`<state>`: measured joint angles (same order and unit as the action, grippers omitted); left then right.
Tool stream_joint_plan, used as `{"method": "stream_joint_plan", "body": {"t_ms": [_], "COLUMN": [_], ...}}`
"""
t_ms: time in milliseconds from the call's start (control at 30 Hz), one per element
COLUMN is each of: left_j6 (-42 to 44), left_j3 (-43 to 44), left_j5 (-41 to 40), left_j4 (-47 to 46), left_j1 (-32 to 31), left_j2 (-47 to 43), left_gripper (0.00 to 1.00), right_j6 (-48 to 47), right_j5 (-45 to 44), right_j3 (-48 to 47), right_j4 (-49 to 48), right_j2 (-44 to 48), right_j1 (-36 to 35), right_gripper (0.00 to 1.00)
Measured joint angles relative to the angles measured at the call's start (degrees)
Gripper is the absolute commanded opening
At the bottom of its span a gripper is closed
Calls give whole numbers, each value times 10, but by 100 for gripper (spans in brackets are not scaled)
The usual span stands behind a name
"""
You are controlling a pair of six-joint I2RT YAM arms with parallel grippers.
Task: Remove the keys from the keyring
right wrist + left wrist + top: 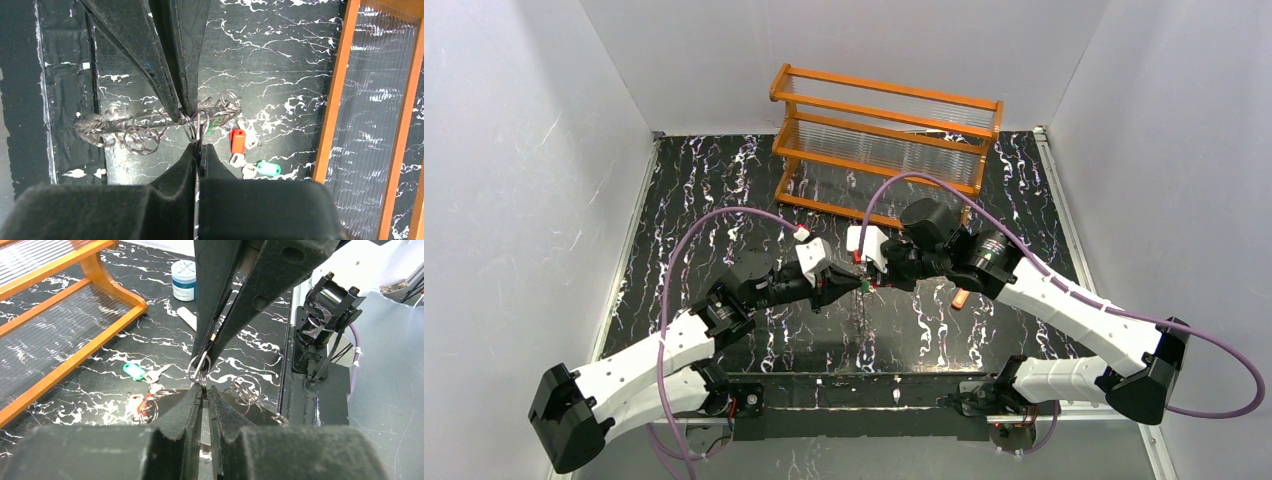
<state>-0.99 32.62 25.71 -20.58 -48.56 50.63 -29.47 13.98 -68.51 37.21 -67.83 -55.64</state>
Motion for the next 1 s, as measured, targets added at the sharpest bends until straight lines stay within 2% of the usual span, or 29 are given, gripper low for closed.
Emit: {"method": "stream_joint_plan", "body": {"t_ms": [200,300,433,700,1000], "left_j6": [-1,-1,-1,8,45], "left_j3": [0,0,0,4,35], "left_j5": [15,18,15,-41,-96], "left_j4": [-2,-2,-2,27,89], "left_j1": [0,1,1,0,-8], "left_j2": [16,19,19,5,4], "left_gripper": [10,1,0,0,0], "right_j6": [2,2,3,26,94], "right_j5": [-1,-1,-2,-8,-18], "right_j3": [0,0,0,0,-15], "right_j4": [0,1,1,6,35], "right_j2": [0,0,0,0,-18], "right_j1": [0,0,0,0,1], "right_gripper": [1,1,1,1,1]}}
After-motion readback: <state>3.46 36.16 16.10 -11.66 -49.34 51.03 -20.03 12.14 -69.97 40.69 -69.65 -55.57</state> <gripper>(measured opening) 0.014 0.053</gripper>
